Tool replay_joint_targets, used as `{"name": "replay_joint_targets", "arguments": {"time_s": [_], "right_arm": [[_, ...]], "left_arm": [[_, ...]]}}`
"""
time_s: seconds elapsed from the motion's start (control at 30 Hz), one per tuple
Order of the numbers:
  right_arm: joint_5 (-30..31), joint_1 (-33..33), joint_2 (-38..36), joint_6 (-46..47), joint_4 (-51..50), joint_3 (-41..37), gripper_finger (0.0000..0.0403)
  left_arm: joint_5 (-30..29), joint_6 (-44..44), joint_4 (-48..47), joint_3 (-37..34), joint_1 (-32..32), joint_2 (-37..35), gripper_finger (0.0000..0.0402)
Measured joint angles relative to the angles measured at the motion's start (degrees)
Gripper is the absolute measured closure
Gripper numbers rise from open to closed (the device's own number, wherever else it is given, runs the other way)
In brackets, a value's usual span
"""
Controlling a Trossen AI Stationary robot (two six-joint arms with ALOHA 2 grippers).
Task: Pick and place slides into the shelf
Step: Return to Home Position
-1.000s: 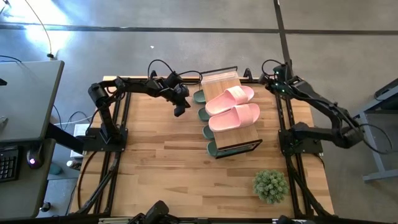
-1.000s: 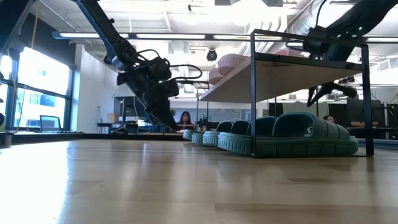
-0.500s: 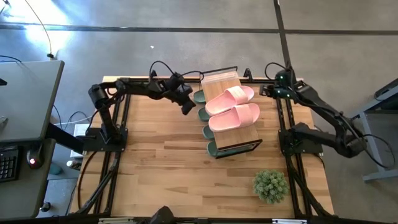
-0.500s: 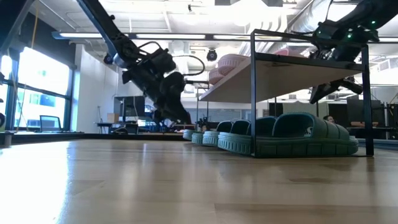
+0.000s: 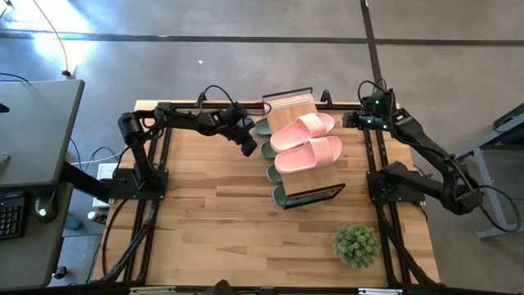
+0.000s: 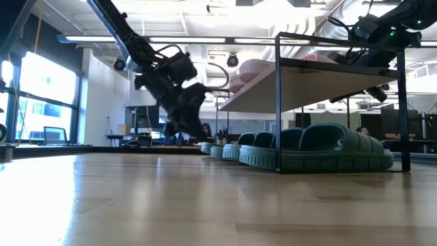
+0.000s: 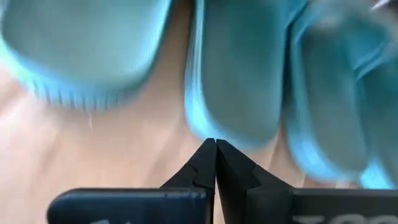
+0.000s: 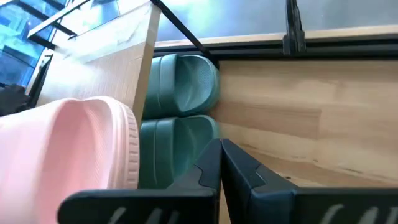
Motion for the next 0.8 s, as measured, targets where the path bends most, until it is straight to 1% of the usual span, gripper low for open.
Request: {"name": "replay_joint_targets", "arguments": {"time_s": [0.17,0.3,0.47,0.6,0.8], "right_arm": [[-0.28,-0.02,0.0,-1.16,-0.66,0.02,0.0403],[-1.78,0.01,0.0,-1.18,-0.66,0.01,0.0403],[-1.77,0.0,0.0,-1.24,-0.66,0.01,0.0403],[-1.58,-0.02,0.0,-2.23,-0.08,0.02,0.0403],[-1.96,0.01,0.04,-2.21,3.2,0.02,0.0403]], "left_arm": [[-0.33,1.82,-10.2,-0.01,-0.05,0.0,0.0402],[-0.47,3.41,-14.11,-0.02,-0.47,0.0,0.0402],[-0.62,5.14,-14.17,-0.02,-2.86,0.0,0.0402],[-3.25,6.09,-13.88,-0.02,-5.19,0.0,0.0402],[-6.96,4.32,-7.92,-0.02,-6.43,0.02,0.0402]]}}
